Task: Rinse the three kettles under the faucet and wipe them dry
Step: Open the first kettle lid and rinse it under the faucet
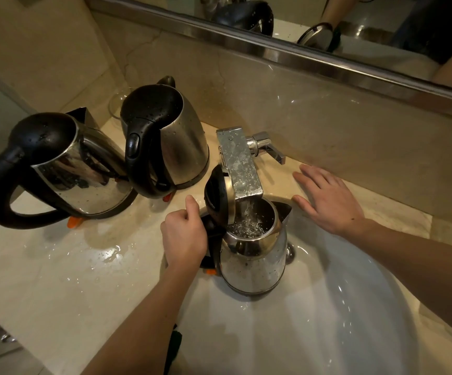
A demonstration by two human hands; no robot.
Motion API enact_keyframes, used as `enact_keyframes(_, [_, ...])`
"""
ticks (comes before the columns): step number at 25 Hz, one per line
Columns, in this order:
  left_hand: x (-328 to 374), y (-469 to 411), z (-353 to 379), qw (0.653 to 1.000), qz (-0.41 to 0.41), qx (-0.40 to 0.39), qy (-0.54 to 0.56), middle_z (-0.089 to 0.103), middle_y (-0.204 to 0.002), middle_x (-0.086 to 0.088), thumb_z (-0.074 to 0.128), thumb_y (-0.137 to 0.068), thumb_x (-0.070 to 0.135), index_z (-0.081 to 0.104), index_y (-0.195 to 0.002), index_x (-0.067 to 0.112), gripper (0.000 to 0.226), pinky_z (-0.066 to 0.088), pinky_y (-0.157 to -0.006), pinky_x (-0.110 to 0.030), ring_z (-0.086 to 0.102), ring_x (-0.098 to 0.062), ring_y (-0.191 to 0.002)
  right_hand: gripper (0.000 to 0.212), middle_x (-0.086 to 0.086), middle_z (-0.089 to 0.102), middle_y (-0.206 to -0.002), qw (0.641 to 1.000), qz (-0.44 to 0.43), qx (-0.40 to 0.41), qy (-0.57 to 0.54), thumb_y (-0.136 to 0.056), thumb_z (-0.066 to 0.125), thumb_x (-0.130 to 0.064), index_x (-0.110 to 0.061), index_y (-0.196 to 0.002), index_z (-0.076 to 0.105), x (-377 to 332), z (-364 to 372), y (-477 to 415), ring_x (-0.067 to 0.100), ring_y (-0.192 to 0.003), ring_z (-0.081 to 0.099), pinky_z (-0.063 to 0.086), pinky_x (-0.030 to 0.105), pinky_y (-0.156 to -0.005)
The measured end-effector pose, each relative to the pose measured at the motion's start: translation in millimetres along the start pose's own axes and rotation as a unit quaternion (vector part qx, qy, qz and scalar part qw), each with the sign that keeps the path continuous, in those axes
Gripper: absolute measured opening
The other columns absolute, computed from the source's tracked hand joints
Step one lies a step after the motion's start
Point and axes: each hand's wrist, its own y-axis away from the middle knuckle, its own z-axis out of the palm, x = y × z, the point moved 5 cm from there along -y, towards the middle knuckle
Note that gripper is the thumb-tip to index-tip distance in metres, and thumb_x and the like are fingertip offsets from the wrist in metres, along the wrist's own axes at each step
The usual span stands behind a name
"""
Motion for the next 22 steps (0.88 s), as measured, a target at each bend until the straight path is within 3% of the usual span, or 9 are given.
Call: enact_keyframes(22, [0.2,0.9,0.6,1.0,-0.004,0.004,-0.001,0.036,-0.053,-0.006,0.036,-0.103,0.041,0.035,-0.052,0.013,0.058,0.034,-0.055,-0.031,0.036,-0.018,-0.05,0.074,0.0,0.03,-0.158,1.0,0.001,0.006,-0.004,-0.093,0.009,-0.065,-0.024,-0.15,0.031,0.8,0.1,-0.5,0.025,-0.144,0.026,0.027,0.045,-0.117])
